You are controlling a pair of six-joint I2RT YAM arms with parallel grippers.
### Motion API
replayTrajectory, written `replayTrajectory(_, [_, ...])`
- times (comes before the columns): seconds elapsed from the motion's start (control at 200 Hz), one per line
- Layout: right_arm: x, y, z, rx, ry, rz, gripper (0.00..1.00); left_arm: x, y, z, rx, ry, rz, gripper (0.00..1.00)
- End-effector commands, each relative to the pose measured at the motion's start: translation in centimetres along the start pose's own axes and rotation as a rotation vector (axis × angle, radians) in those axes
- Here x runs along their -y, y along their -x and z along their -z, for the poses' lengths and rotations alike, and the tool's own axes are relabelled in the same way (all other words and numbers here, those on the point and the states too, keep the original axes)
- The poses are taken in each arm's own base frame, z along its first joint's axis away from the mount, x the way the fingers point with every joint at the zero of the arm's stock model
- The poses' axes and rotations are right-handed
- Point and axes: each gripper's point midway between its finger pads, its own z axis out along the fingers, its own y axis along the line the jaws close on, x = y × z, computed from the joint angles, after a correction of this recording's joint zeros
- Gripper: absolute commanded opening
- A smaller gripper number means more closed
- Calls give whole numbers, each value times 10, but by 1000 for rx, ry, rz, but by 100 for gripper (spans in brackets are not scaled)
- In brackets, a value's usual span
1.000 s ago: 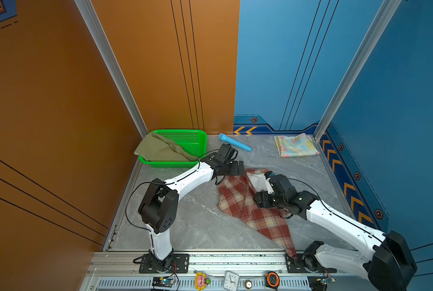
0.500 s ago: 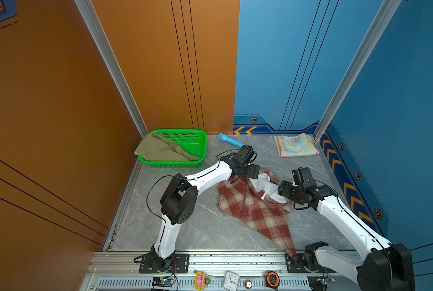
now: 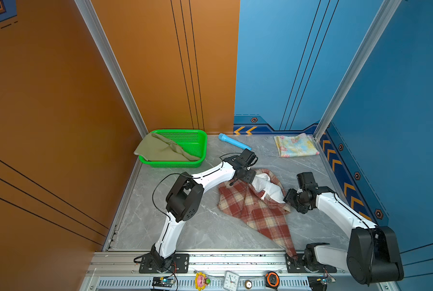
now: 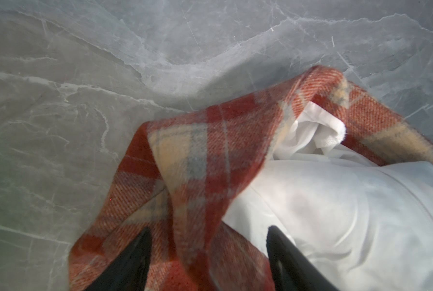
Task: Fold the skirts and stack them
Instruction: 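Lift the plaid skirt by its waistband with both grippers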
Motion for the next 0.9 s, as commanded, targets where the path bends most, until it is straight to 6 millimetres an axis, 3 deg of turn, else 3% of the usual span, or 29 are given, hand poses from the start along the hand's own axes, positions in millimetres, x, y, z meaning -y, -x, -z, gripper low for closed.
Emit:
replayTrajectory(0.0, [-13,3,-7,-7,74,-16,41,-18,-1,-13,-30,29,15,46])
replayTrajectory(0.075, [-18,13,0,30,72,8,20,-21,5,-19,-26,26,30,17])
replayTrajectory(0.14, [-24,24,12,77,70,35,7,-24,17,-17,-1,24,48,0])
replayTrajectory(0.205, [-28,34,27,130,56,70,0,-26,30,-10,30,18,55,0])
replayTrajectory(0.381, [-46,57,83,299,39,207,0,-37,58,33,106,31,68,0])
replayTrajectory(0.486, [-61,72,133,436,73,267,0,-48,74,80,178,61,82,0])
replayTrajectory(0.686, [-87,95,237,674,158,324,0,-63,99,202,371,116,113,0])
replayTrajectory(0.796, [-100,98,287,777,215,350,0,-66,101,263,472,126,128,0])
replayTrajectory(0.896, [-106,93,324,850,261,370,0,-62,92,303,534,133,122,0])
